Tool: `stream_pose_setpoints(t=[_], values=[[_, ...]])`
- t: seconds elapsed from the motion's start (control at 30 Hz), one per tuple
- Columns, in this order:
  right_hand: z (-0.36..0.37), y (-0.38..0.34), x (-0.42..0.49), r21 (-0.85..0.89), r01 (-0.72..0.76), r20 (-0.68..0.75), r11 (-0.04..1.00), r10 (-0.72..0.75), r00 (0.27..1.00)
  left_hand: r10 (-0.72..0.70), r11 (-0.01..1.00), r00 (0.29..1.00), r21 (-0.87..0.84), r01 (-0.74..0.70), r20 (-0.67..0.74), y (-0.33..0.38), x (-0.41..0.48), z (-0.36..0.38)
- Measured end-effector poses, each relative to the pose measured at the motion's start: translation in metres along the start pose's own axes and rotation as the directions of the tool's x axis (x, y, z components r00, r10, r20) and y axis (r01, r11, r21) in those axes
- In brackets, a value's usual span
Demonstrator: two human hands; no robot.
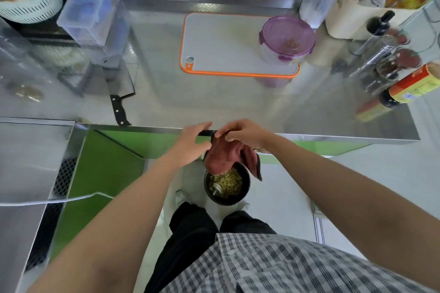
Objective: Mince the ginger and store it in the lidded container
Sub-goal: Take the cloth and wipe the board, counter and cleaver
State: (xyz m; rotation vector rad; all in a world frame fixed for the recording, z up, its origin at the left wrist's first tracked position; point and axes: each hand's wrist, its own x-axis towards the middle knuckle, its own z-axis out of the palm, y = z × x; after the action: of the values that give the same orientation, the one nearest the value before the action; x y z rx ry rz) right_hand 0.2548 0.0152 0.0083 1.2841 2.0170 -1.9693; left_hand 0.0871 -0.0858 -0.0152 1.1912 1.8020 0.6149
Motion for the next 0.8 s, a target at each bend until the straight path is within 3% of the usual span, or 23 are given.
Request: stream_pose_setpoints(t=[0.07,0.2,0.3,0.33,0.47,0.57,0.63,0.7,0.8], values=[[-0.001,-0.012,0.002,-0.055,0.052,0.035,0.997,-0.05,0.998,-0.061,0.992,0.994,-0.108,0.071,0.095,0.007,-0.007,-0.001],[-0.009,-0.021,0.0,-0.117,0.055,-0.02,0.992,-0.058,0.998,-0.091,0.981,0.991,-0.181,0.072,-0.098,0.013,-0.012,-0.006],[-0.024,-0.009,-0.006,-0.473,-0.01,0.098,0.881,0.063,0.993,-0.116,0.982,0.962,-0.177,0.073,-0.249,0.018,-0.019,-0.011],[-0.028,-0.003,-0.007,-0.484,-0.008,0.09,0.875,0.059,0.994,-0.122,0.977,0.951,-0.203,0.064,-0.286,0.018,-0.02,-0.011],[-0.036,0.006,-0.016,0.001,0.027,-0.04,1.0,-0.027,0.999,-0.158,0.983,0.95,-0.132,0.126,-0.27,0.017,-0.024,-0.006],[-0.034,-0.001,-0.021,0.13,0.088,-0.045,0.988,-0.083,0.996,-0.217,0.976,0.965,-0.011,0.218,-0.145,0.019,-0.028,-0.001],[-0.033,-0.011,-0.024,0.223,0.157,-0.133,0.962,-0.13,0.983,-0.142,0.989,0.975,0.008,0.146,-0.168,0.024,-0.03,0.001],[-0.033,-0.019,-0.025,0.36,0.195,-0.195,0.913,-0.131,0.972,-0.053,0.994,0.98,-0.101,0.034,-0.192,0.035,-0.034,0.002],[-0.035,-0.025,-0.02,0.404,0.217,-0.266,0.889,-0.113,0.957,-0.101,0.966,0.995,-0.242,0.092,-0.023,0.04,-0.037,0.003]])
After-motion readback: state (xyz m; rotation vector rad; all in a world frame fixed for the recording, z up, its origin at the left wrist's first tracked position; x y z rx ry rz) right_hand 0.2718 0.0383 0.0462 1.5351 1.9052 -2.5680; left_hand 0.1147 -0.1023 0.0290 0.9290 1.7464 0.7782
